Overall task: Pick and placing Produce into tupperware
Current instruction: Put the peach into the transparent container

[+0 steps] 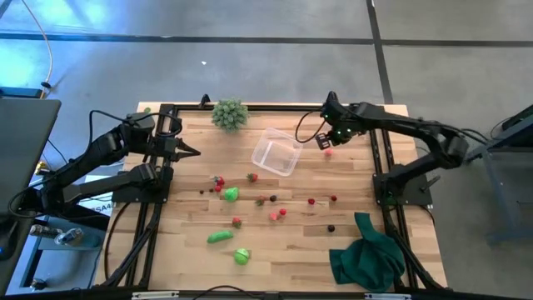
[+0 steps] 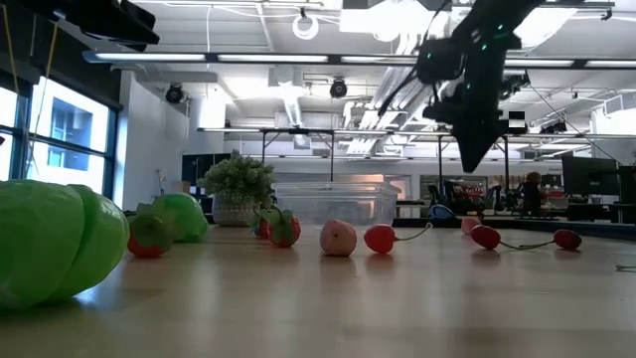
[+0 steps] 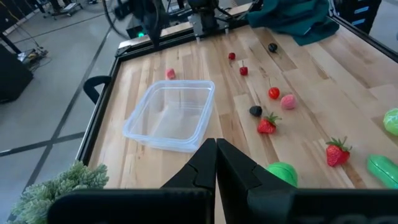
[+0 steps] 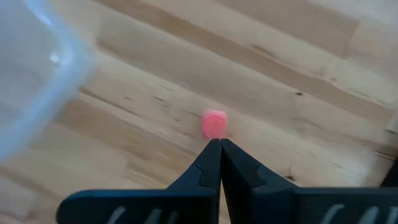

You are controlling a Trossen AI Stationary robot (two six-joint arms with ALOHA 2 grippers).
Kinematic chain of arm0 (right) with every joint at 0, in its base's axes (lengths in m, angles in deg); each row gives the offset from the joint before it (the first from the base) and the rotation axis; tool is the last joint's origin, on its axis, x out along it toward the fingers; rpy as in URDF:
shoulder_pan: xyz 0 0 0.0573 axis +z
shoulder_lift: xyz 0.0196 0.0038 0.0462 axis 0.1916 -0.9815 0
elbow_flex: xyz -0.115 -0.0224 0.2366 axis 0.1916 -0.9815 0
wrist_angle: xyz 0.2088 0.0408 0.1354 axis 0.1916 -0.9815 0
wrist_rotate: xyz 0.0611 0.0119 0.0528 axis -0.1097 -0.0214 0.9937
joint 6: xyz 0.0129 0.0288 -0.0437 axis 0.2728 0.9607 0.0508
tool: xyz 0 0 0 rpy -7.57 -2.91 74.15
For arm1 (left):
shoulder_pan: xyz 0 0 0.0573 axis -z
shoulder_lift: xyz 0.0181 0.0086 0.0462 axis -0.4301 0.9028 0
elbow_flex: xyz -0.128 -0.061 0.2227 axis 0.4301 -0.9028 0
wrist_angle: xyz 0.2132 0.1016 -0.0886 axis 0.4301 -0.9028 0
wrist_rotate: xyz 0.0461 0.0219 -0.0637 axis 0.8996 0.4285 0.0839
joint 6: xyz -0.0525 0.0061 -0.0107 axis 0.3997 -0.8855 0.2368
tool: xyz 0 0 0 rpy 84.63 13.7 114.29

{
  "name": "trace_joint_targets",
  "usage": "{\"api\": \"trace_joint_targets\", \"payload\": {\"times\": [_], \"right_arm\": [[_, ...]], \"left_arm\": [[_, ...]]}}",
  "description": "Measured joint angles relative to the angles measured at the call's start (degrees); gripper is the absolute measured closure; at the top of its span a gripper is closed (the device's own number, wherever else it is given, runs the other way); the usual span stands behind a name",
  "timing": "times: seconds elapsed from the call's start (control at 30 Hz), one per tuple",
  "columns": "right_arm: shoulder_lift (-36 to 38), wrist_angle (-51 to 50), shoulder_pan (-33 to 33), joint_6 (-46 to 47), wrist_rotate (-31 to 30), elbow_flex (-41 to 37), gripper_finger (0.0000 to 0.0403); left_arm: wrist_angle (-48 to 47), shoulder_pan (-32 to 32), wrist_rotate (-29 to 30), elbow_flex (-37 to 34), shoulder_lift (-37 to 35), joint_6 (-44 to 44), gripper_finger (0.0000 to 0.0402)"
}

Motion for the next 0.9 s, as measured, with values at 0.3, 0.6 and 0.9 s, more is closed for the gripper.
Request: {"api": "trace_joint_targets", "payload": {"times": [0.3,0.6,0.9], "right_arm": [[-11.27,2.81,-0.29,-2.55,0.35,0.0,0.0325],[-14.79,4.08,-0.55,-0.97,0.02,0.0,0.0231],[-14.81,4.76,-0.53,0.92,1.63,0.0,0.0199]], "left_arm": [[-0.01,0.0,0.0,0.0,0.0,0.0,0.0399],[0.01,0.0,0.01,0.0,0.0,0.0,0.0399],[0.03,0.0,0.01,0.0,0.0,0.0,0.0399]]}}
